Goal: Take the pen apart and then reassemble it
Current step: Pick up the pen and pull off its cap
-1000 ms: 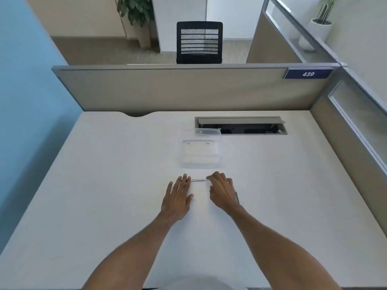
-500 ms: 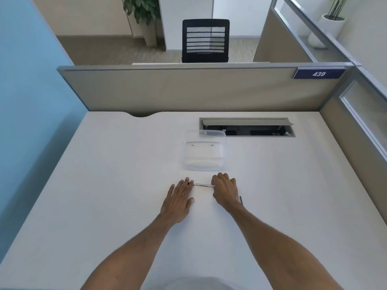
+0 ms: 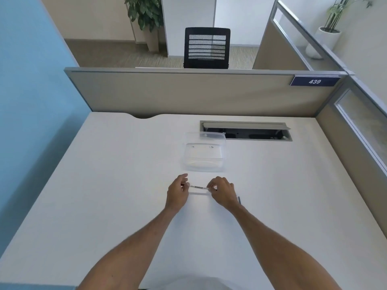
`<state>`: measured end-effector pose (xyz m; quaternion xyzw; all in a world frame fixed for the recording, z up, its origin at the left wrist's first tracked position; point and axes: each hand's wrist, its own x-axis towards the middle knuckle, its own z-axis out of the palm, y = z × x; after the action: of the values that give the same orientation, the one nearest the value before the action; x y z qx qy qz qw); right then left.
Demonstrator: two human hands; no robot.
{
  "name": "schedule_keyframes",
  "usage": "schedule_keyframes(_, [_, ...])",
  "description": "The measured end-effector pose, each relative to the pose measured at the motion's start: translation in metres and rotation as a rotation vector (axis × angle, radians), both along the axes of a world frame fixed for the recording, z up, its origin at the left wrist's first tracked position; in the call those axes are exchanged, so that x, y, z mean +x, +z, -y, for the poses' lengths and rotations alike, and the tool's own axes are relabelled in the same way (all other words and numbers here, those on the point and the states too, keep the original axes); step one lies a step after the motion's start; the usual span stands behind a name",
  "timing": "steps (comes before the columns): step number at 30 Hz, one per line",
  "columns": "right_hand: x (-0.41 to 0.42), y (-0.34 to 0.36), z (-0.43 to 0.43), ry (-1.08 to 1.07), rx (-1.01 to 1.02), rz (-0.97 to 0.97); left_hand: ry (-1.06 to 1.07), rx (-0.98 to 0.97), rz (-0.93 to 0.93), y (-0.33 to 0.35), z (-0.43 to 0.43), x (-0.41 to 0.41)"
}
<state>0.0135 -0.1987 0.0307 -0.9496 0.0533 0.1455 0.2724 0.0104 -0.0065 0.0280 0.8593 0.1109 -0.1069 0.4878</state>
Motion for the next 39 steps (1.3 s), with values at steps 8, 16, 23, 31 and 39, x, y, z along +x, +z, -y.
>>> schedule_keyframes(8, [-0.003, 0.015, -0.001, -0.178, 0.305, -0.047, 0.491, -0.752, -0.227, 0.015, 0.009, 0.008])
schedule_keyframes(16, [-0.011, 0.020, 0.001, -0.232, 0.594, -0.220, 0.318, -0.896, -0.457, 0.019, 0.010, -0.010])
schedule_keyframes(23, [-0.020, 0.018, 0.006, -0.296, 0.817, -0.596, 0.317, -0.897, -0.414, 0.024, 0.013, -0.010])
schedule_keyframes(31, [-0.028, 0.020, 0.006, -0.216, 0.979, -0.766, 0.279, -0.924, -0.435, 0.032, 0.015, -0.008])
schedule_keyframes(39, [-0.028, 0.016, 0.000, -0.179, 1.079, -0.818, 0.250, -0.996, -0.444, 0.040, 0.019, -0.011])
